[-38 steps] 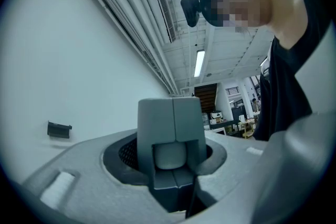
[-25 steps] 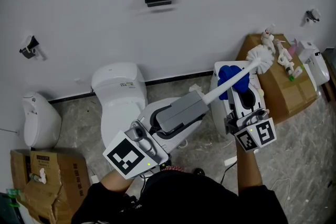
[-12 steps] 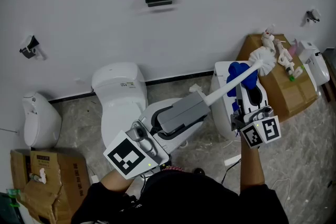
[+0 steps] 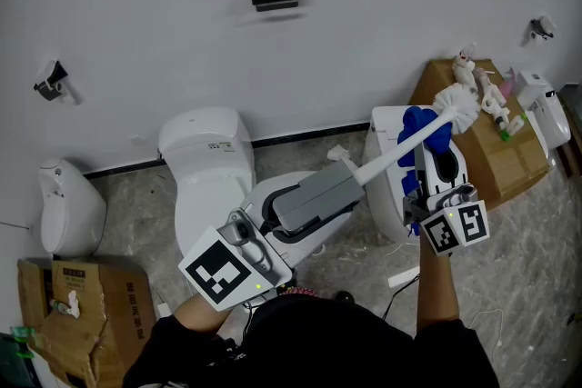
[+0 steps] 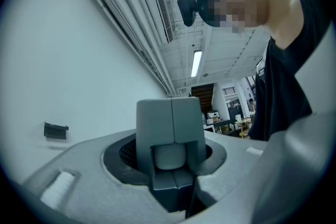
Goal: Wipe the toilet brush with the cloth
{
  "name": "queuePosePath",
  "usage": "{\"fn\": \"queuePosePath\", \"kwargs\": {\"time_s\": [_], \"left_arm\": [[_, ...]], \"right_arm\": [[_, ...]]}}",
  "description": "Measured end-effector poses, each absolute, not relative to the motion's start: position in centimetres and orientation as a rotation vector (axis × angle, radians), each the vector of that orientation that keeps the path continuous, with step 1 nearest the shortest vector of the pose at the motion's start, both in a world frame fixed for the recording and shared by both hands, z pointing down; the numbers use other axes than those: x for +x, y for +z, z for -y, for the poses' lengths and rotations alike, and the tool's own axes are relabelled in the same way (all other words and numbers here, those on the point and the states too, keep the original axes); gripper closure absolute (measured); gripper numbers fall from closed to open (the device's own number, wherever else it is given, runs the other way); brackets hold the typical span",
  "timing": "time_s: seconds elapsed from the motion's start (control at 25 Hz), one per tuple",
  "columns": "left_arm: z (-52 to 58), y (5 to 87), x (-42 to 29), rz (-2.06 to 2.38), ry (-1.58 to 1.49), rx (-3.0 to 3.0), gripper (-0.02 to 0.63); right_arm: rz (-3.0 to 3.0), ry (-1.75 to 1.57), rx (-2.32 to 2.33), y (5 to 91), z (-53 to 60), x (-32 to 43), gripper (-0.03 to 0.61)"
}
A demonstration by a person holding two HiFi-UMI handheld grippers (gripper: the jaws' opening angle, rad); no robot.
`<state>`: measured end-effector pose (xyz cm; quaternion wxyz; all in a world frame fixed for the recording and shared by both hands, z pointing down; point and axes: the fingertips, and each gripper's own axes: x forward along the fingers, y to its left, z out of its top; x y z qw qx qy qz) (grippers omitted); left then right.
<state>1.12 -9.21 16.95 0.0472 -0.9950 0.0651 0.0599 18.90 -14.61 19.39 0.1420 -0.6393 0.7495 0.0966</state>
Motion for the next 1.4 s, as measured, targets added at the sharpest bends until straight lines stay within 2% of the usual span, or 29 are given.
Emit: {"fn": "queuePosePath", "kwargs": {"time_s": [0.8,1.4], "left_arm": [[9.1,16.4,0.8,-0.199,0.243,-3.053,0.431],[8.2,16.5,0.8,-0.160,0.248,-3.062,0.431]], "right_arm": [[-2.173,0.220,-1.853,20.8,14.7,18.5,0.503],[-2.390,0.249,-1.662,21.3,15.1,10.5,0.503]]}}
